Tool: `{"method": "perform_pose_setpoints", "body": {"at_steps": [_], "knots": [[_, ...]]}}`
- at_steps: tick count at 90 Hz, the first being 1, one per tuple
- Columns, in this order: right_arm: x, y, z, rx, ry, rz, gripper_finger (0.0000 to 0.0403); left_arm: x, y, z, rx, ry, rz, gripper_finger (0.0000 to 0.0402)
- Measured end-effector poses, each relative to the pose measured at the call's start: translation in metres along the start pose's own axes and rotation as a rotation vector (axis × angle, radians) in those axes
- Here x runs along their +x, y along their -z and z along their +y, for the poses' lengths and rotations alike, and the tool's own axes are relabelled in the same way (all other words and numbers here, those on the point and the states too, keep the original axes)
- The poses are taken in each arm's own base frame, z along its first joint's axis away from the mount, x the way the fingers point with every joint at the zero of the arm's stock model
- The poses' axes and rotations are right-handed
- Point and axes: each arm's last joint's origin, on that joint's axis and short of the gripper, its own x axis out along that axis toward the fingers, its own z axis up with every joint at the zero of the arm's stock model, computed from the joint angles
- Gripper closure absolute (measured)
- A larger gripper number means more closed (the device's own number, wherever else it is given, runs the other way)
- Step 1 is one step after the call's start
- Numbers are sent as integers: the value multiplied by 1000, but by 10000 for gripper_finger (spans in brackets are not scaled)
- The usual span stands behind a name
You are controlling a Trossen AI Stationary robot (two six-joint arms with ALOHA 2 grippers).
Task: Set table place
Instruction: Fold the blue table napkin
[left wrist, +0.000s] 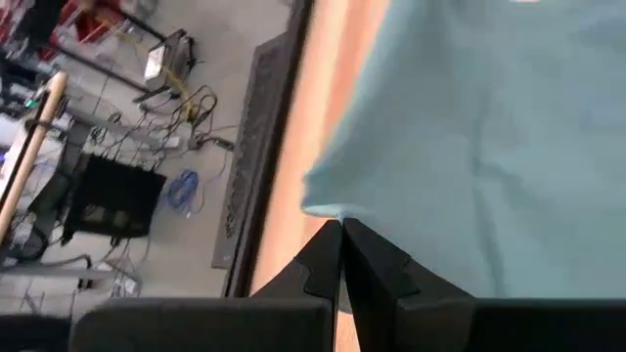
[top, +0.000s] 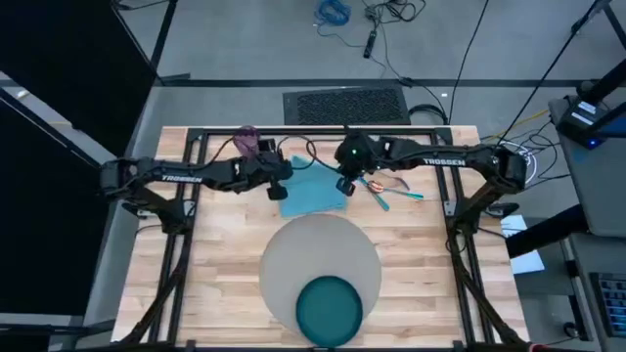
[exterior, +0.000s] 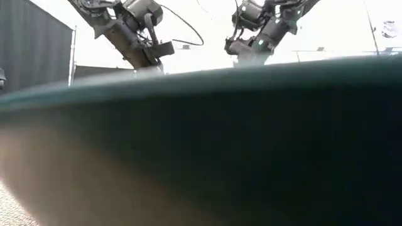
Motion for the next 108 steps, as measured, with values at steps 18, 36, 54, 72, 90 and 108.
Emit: {"method": "perform_pose_setpoints", "body": {"at_steps": [18, 36, 54, 72, 90, 108], "knots": [[-35, 1, 33, -4, -74, -50, 403, -45, -15, -15, 0, 75, -116, 402], [-73, 8, 75, -4, -199, -121, 403, -98, -29, -29, -42, 177, -248, 402], [-103, 19, 114, 10, -305, -188, 403, -149, -43, -37, -72, 278, -389, 402], [-116, 25, 130, 42, -323, -234, 403, -184, -56, -35, -91, 322, -428, 402], [-103, 30, 135, 59, -279, -173, 403, -179, -50, -49, -118, 367, -325, 402], [-75, 30, 125, 64, -183, -78, 403, -156, -39, -63, -105, 317, -223, 402]]}}
